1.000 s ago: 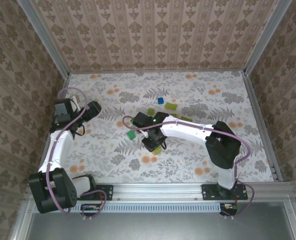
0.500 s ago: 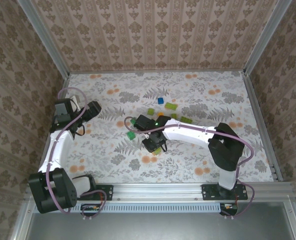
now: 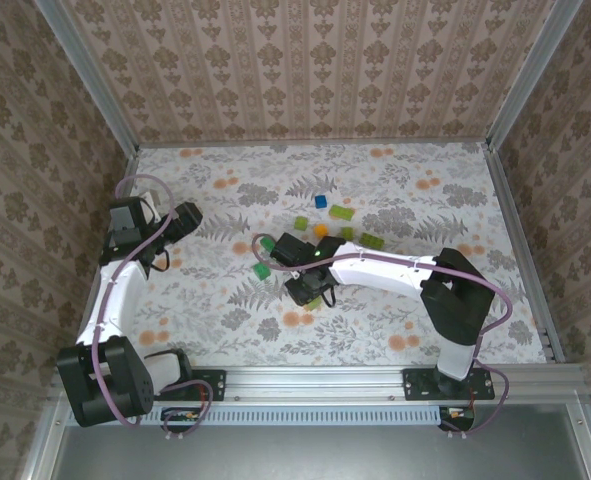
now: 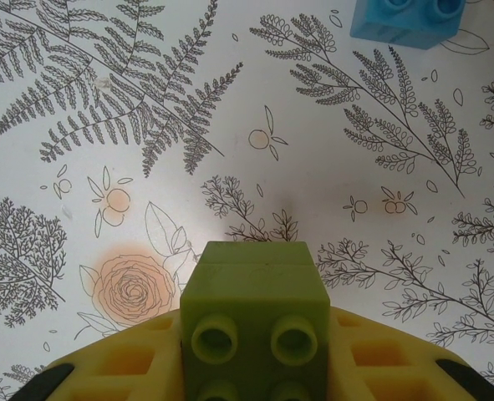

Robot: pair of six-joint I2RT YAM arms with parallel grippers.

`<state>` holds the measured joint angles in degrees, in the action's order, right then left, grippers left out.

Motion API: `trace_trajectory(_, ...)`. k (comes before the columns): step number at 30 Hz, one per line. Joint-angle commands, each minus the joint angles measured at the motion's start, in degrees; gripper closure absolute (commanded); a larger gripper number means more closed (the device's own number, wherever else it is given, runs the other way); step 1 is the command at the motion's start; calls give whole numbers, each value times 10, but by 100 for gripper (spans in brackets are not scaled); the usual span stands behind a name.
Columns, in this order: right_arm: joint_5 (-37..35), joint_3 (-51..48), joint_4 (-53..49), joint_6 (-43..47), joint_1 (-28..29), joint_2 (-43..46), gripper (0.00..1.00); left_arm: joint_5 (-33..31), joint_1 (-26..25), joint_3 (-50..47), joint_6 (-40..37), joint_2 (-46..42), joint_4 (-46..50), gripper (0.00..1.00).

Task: Assemble a carrot with lego

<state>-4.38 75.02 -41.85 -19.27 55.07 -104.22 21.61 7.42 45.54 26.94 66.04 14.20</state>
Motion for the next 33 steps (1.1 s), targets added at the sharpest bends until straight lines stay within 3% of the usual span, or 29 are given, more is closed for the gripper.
trace_trajectory(1,-6,-27,-74,14,4,-52,69,-1,-4,20,-11,-8,4,0)
trace_trajectory(13,-14,-4,-97,31,-38,37,70,-2,-4,20,-12,-9,5,0)
trace_trajectory(33,32,-63,-6,20,-63,65,69,-1,-6,20,-11,-6,2,0)
